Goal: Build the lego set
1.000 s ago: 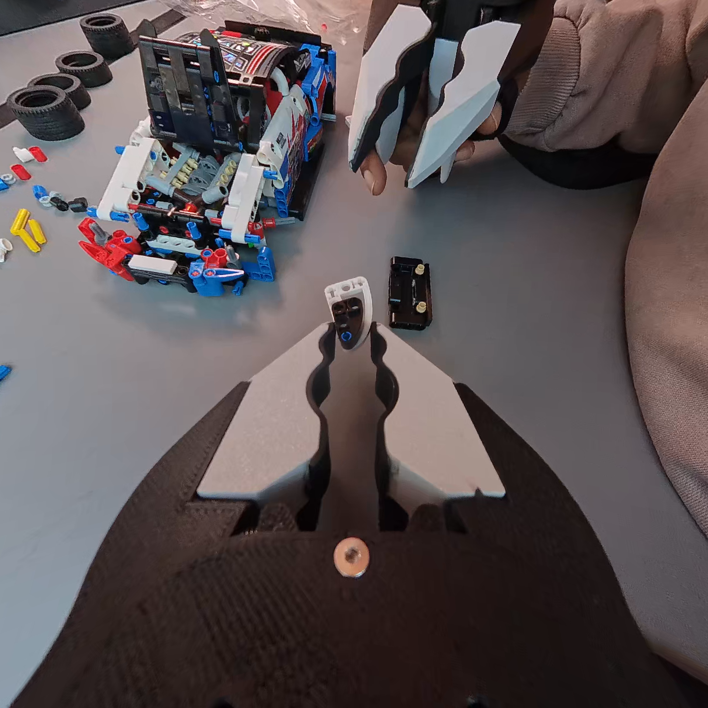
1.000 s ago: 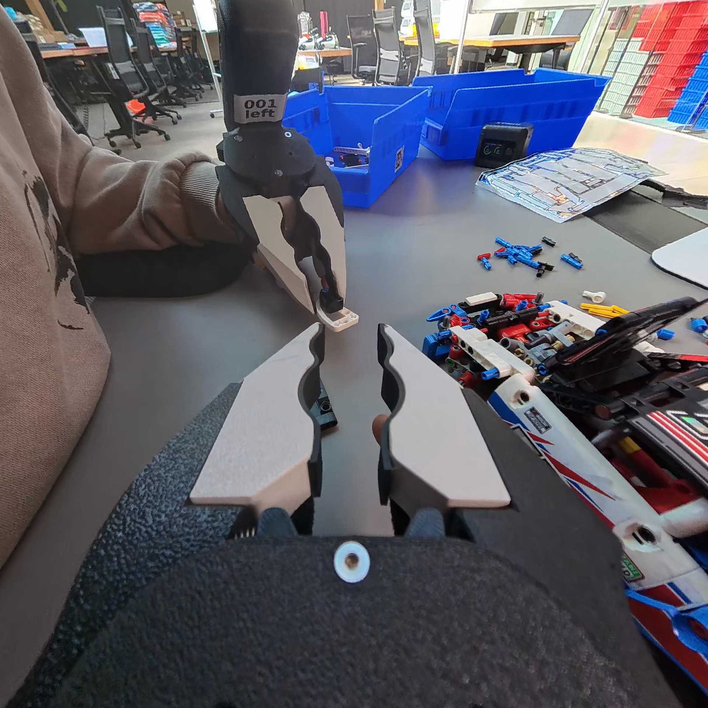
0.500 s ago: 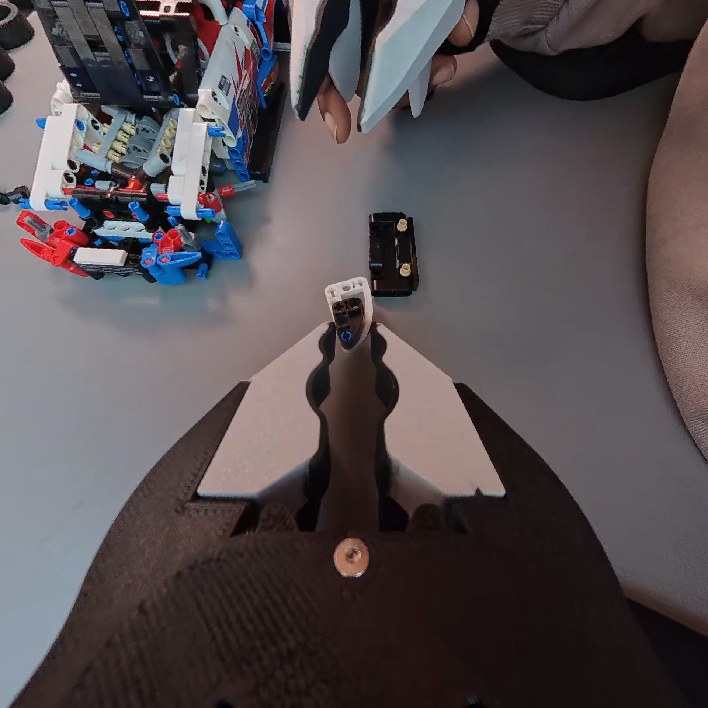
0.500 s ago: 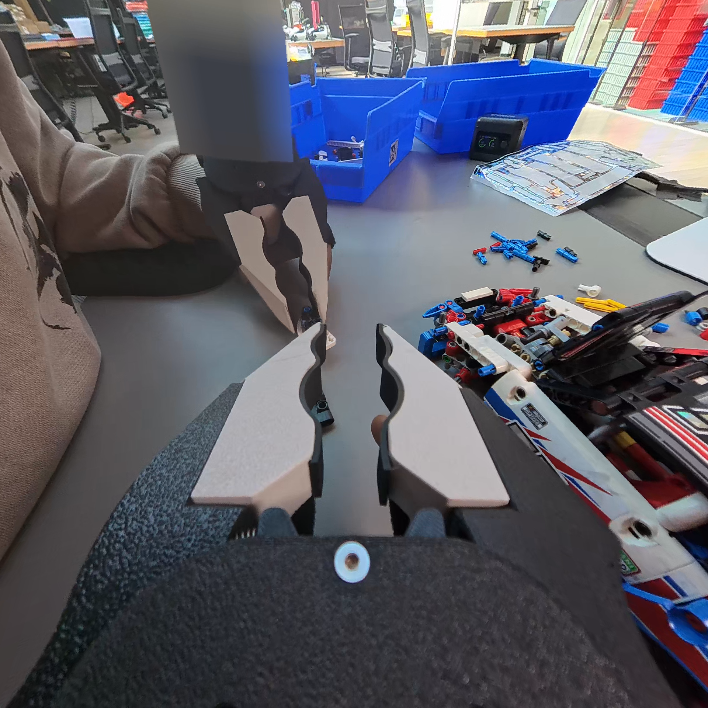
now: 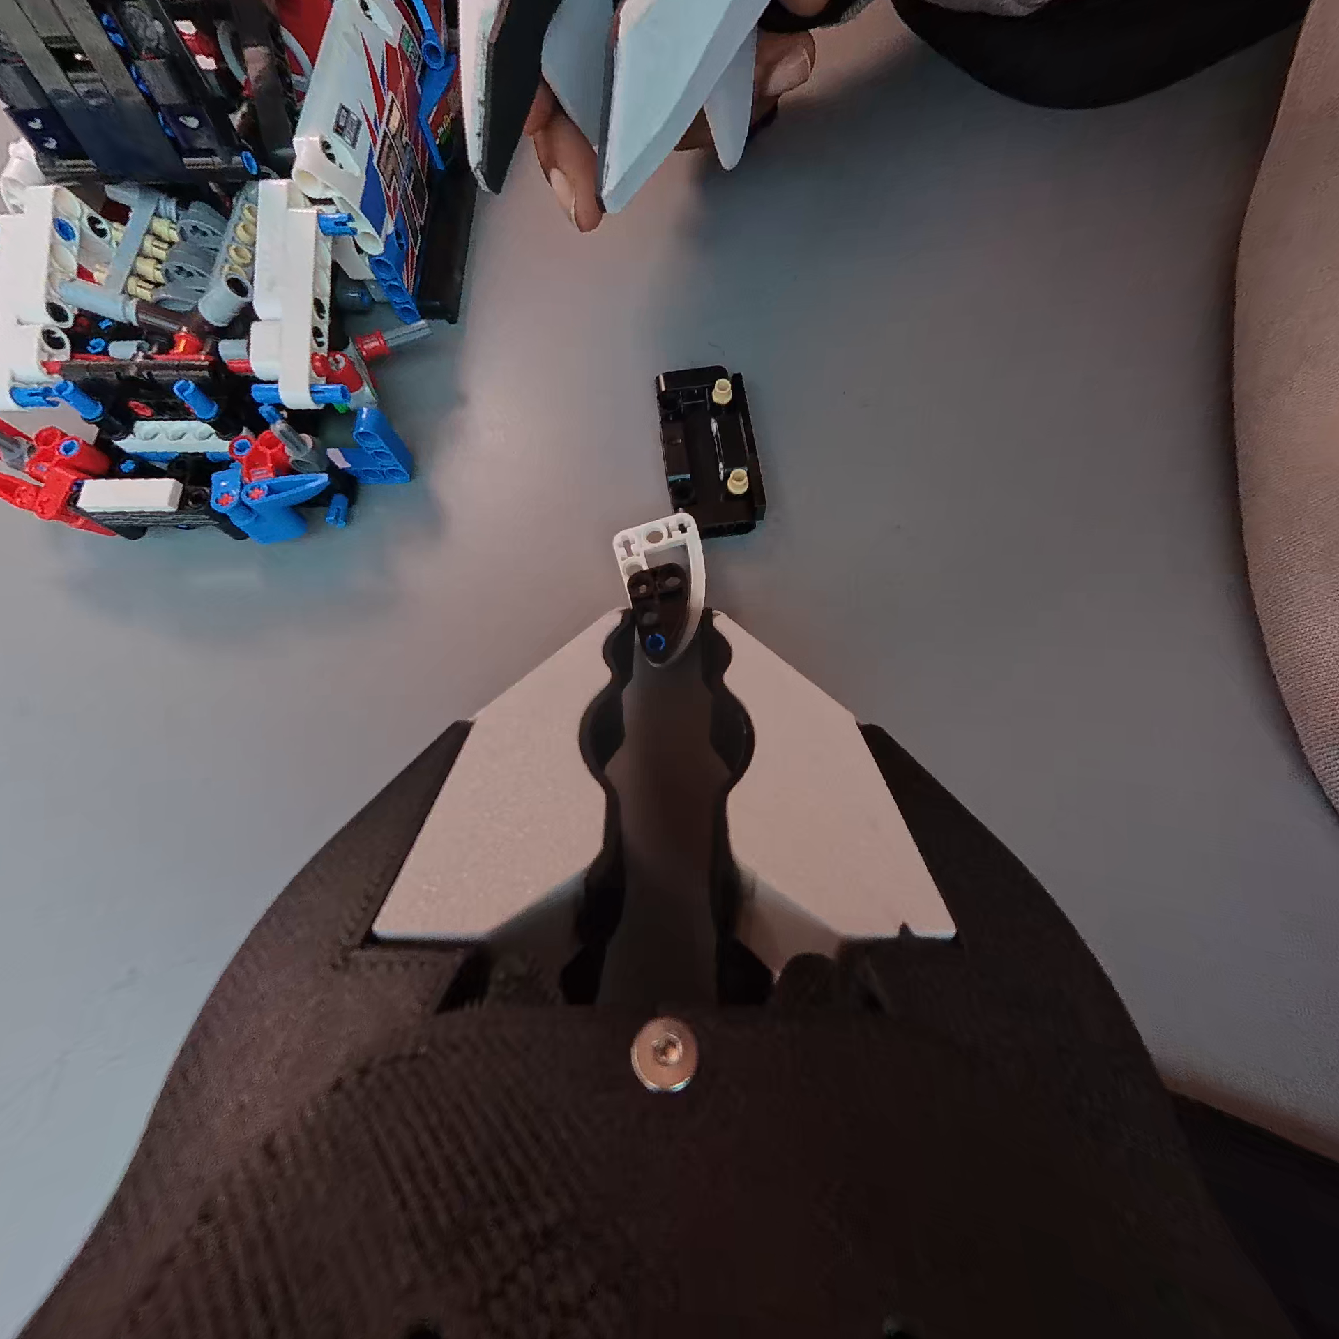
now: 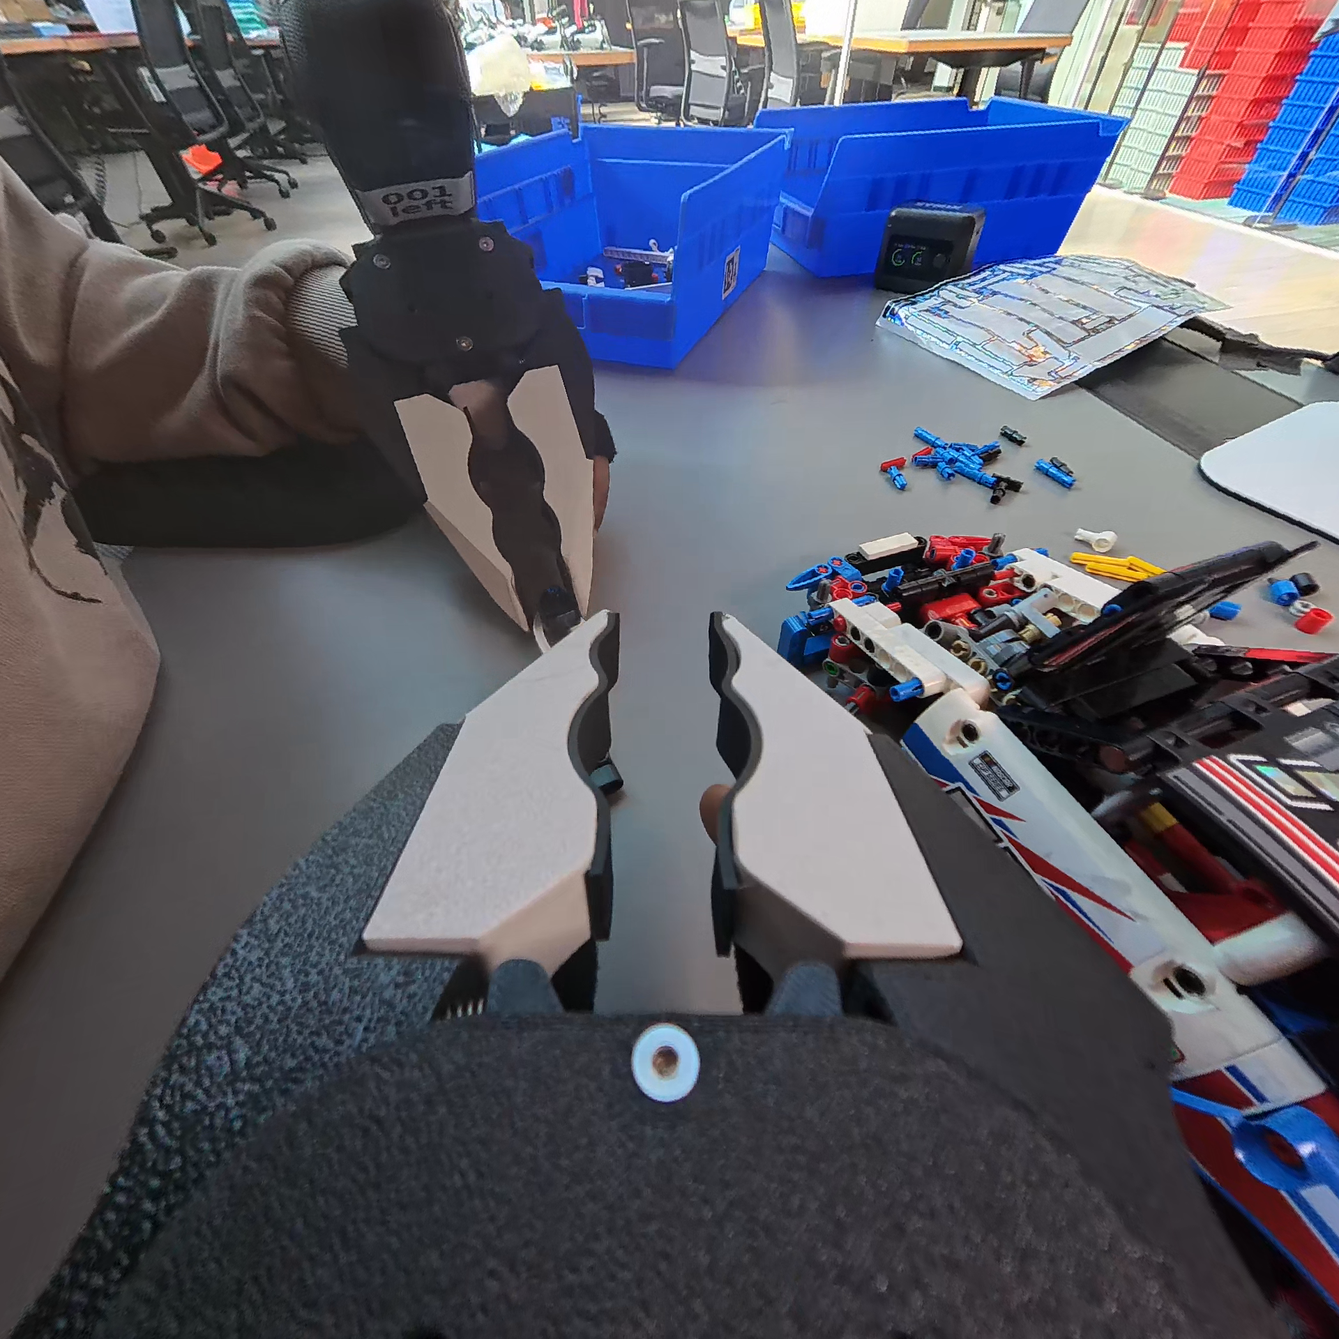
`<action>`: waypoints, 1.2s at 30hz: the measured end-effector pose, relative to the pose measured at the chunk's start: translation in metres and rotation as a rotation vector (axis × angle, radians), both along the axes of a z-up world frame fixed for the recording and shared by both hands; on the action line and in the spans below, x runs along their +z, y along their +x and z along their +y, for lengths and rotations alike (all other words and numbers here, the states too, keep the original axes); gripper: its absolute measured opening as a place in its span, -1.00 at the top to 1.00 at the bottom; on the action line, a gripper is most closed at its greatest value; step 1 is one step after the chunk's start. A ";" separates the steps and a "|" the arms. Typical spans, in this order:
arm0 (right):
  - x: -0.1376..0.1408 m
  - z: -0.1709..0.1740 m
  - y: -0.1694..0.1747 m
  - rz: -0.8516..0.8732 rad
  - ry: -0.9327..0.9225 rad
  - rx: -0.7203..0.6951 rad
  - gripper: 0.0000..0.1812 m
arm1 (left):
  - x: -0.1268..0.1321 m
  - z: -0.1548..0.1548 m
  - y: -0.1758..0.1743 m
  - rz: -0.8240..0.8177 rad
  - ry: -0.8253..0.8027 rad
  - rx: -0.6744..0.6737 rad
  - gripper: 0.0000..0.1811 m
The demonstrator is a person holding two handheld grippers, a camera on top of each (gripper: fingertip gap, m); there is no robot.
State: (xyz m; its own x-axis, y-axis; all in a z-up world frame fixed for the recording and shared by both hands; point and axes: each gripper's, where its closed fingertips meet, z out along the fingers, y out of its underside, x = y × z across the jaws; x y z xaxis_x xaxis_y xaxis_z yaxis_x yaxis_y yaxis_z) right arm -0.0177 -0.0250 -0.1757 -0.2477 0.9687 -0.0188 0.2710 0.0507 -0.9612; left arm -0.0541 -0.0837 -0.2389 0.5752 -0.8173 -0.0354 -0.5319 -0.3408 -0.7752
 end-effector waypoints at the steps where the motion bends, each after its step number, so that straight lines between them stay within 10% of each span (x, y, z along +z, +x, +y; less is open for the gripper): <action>1: 0.000 0.001 0.000 -0.002 0.005 -0.004 0.76 | 0.000 0.001 -0.002 -0.002 0.001 0.007 0.83; 36: -0.056 -0.031 0.025 -0.377 0.330 0.184 0.71 | -0.001 -0.007 -0.002 0.053 0.032 -0.023 0.83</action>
State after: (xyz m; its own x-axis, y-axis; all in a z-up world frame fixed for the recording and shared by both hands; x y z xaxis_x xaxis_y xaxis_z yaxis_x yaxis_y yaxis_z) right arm 0.0073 -0.0556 -0.2315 -0.4491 0.8793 0.1586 0.5528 0.4129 -0.7239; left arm -0.0560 -0.0905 -0.2398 0.5533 -0.8279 -0.0920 -0.5799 -0.3035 -0.7560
